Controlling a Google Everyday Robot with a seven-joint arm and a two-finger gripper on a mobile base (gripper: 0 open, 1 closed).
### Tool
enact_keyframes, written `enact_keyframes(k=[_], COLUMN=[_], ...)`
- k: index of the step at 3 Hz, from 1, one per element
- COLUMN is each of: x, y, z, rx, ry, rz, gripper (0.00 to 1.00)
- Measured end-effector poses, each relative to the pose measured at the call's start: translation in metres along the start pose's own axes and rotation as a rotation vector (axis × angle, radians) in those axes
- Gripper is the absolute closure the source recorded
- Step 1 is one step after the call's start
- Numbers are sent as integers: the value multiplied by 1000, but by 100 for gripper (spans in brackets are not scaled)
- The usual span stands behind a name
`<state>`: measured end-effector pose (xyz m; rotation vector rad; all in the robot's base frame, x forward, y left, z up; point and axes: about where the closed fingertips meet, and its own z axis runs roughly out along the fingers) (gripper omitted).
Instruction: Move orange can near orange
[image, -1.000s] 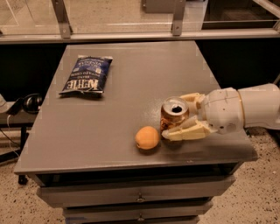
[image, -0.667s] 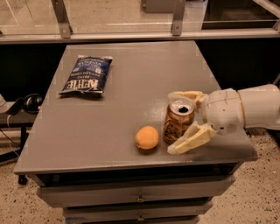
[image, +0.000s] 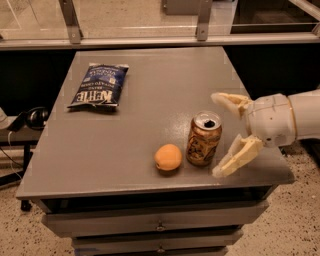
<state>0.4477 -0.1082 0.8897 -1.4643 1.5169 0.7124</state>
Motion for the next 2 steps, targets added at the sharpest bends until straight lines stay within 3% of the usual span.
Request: enact_keyframes(k=[1, 2], x=[4, -11], y=[-37, -50], z=[-58, -75], rx=[99, 145], ry=[57, 50], rz=[-27, -58], gripper=[0, 0])
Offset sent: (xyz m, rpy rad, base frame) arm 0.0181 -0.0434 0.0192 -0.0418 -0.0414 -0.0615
